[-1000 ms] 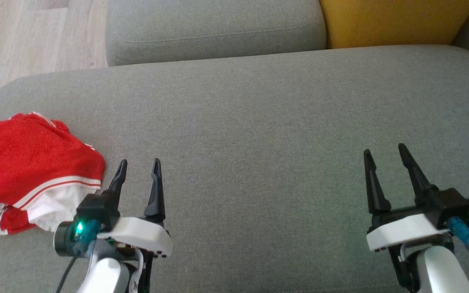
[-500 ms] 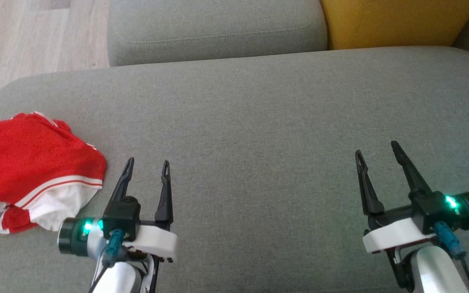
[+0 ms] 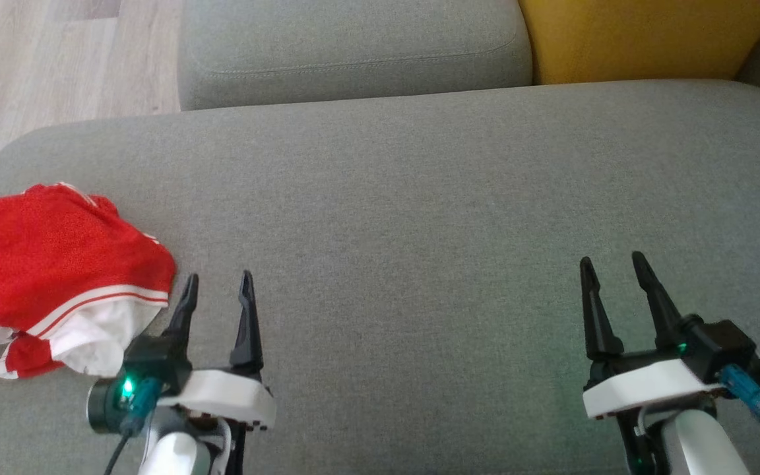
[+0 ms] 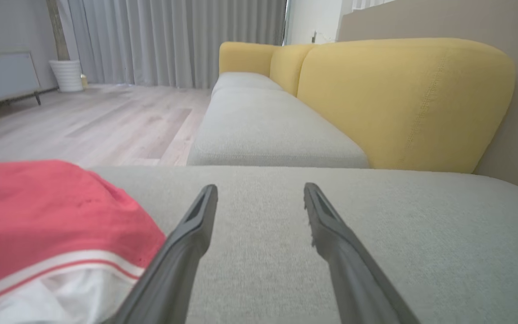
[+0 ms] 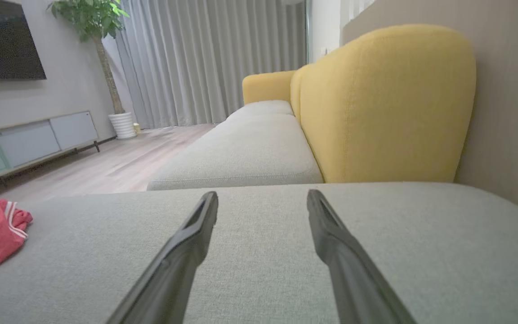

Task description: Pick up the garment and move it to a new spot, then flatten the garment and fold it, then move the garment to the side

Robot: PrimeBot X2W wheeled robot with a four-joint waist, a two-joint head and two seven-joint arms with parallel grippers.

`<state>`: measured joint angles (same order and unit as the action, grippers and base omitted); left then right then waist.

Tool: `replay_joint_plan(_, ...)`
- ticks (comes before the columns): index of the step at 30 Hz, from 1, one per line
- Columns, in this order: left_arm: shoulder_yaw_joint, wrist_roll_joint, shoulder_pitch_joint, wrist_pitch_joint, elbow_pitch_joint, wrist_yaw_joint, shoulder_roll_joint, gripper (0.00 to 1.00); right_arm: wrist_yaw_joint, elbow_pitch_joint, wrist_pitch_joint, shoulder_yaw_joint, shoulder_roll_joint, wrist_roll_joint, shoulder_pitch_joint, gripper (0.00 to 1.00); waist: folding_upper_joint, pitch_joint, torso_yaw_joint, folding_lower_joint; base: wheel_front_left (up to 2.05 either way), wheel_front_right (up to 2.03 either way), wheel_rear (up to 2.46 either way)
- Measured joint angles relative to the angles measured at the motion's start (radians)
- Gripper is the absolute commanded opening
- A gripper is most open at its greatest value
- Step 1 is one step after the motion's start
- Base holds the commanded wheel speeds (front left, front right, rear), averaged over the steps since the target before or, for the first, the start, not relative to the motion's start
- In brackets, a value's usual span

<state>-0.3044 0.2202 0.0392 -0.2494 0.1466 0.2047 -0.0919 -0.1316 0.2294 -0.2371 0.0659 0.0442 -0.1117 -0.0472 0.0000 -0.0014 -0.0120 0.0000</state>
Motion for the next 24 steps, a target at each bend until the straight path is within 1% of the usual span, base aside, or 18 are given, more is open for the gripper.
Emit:
replay_joint_plan(3,0.029,0.014,-0.009,0.0,0.041,-0.035,0.017,1.0,0.0,0.012,0.009,0.009,0.0,-0.061,0.0,1.0,0.0,0.001,-0.002,0.0,0.0,0.0,0.0)
replay_joint_plan(5,0.04,0.011,-0.009,0.0,0.055,-0.048,0.023,1.0,0.0,0.015,0.009,0.014,0.0,-0.107,0.0,1.0,0.0,0.001,-0.003,0.0,0.0,0.0,0.0)
replay_joint_plan(8,0.061,0.005,-0.009,0.0,0.067,-0.063,0.032,1.0,0.0,0.02,0.01,0.016,0.0,-0.119,0.0,1.0,0.0,0.001,-0.004,0.0,0.0,0.0,0.0)
replay_joint_plan(14,0.074,-0.022,-0.009,0.0,0.08,-0.078,0.038,1.0,0.0,0.03,0.01,0.02,0.0,-0.119,0.0,1.0,0.0,0.0,-0.004,0.0,0.0,0.0,0.0)
replay_joint_plan(17,0.083,-0.026,-0.009,0.0,0.081,-0.079,0.04,1.0,0.0,0.03,0.01,0.022,0.0,-0.116,-0.001,1.0,0.0,0.001,0.001,0.0,0.0,0.0,0.0)
replay_joint_plan(21,0.088,-0.026,-0.008,0.0,0.081,-0.081,0.041,1.0,0.0,0.029,0.009,0.03,0.0,-0.116,0.0,1.0,0.0,0.001,0.023,0.0,0.0,0.0,0.0)
replay_joint_plan(24,0.088,-0.025,-0.007,0.0,0.081,-0.072,0.042,1.0,0.0,0.029,0.009,0.041,0.0,-0.116,0.0,1.0,0.0,-0.001,0.051,0.0,0.0,0.0,0.0)
